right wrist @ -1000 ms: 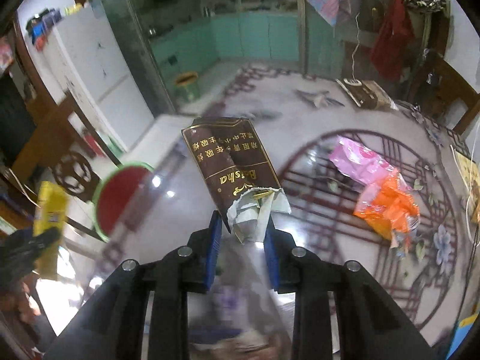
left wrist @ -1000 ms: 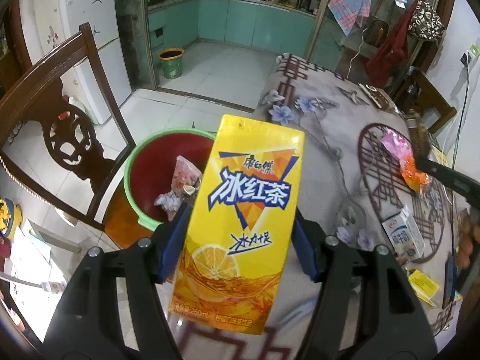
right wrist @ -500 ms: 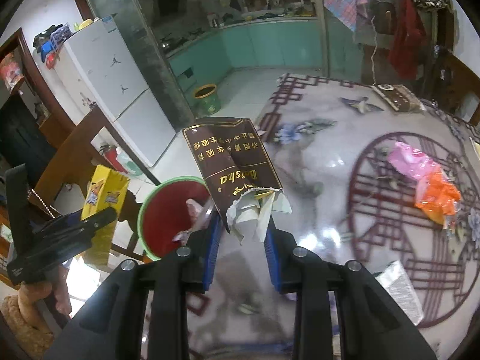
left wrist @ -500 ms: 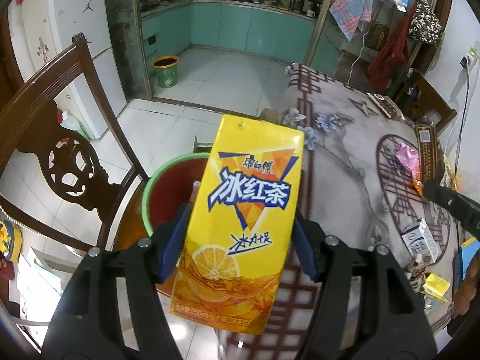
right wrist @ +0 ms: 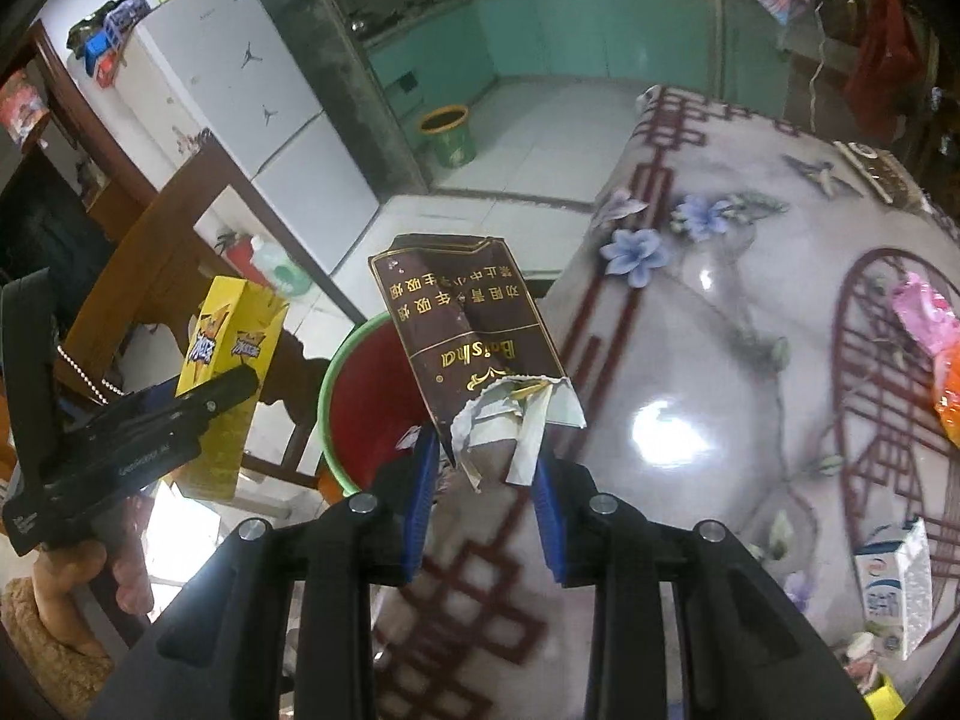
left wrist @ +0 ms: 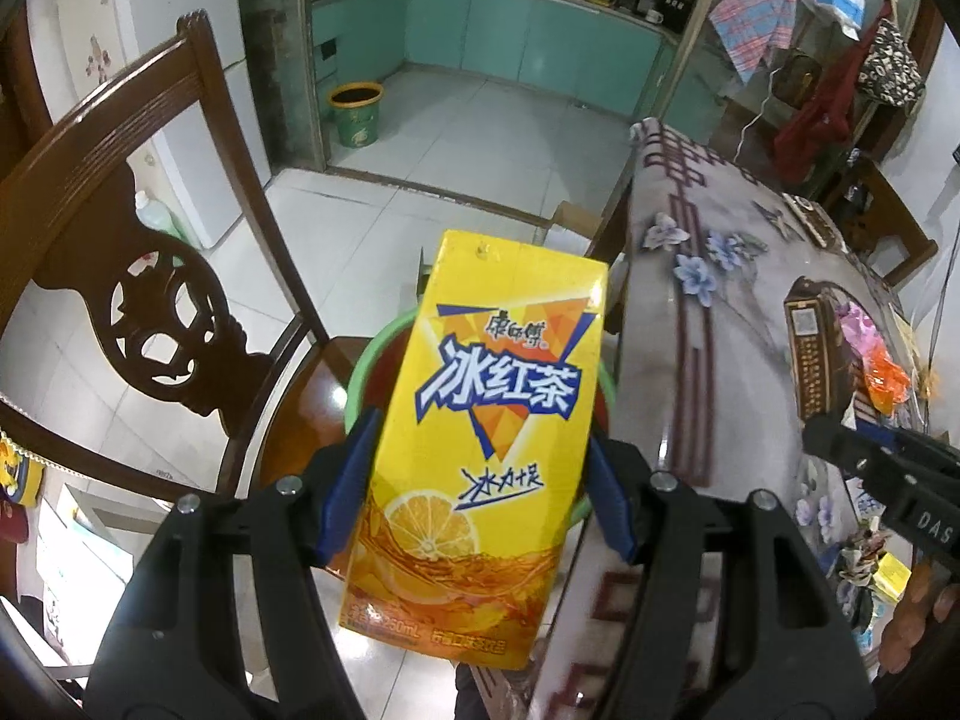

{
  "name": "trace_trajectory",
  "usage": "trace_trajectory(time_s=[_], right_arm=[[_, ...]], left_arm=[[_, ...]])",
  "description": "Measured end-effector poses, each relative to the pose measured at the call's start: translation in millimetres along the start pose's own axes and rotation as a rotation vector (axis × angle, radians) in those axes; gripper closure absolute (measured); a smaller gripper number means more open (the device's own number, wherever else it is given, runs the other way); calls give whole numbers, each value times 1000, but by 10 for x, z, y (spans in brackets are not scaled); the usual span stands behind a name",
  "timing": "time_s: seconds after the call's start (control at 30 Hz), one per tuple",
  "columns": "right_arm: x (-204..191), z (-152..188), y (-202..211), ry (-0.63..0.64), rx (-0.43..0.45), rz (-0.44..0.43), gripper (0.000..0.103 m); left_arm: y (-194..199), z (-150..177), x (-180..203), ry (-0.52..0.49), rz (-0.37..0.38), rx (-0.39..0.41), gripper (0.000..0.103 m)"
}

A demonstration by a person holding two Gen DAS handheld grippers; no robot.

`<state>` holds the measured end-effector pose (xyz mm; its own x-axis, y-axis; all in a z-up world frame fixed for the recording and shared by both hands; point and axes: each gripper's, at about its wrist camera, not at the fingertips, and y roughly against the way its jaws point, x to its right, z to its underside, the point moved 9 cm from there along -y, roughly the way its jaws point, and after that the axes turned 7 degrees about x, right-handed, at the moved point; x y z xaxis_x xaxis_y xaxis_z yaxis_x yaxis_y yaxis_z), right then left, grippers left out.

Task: Collect trash
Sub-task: 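Carry carton and cigarette pack over the red bucket and open both tools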

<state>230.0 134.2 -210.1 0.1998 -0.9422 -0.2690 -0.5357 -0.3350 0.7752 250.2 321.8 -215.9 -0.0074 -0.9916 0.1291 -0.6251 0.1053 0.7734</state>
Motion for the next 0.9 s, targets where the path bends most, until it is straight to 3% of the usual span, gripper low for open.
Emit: trace_trajectory(time_s=[0.53,0.57,0.63,0.9], right_arm=[[-319,-141,-542,93,-75,-6,69],[-323,-148,-561,98,-76,-8,67],[-324,-159,-563,103,-69,-5,49],[-200,-217,-416,73,-25,10,47]], left_arm=[[-431,-115,-180,29,20,-48,41],[-453,-116,-173,31,22,-53,41],[-500,-114,-171,36,22,-62,38],[-444,-124,-112,34,28,-48,32]])
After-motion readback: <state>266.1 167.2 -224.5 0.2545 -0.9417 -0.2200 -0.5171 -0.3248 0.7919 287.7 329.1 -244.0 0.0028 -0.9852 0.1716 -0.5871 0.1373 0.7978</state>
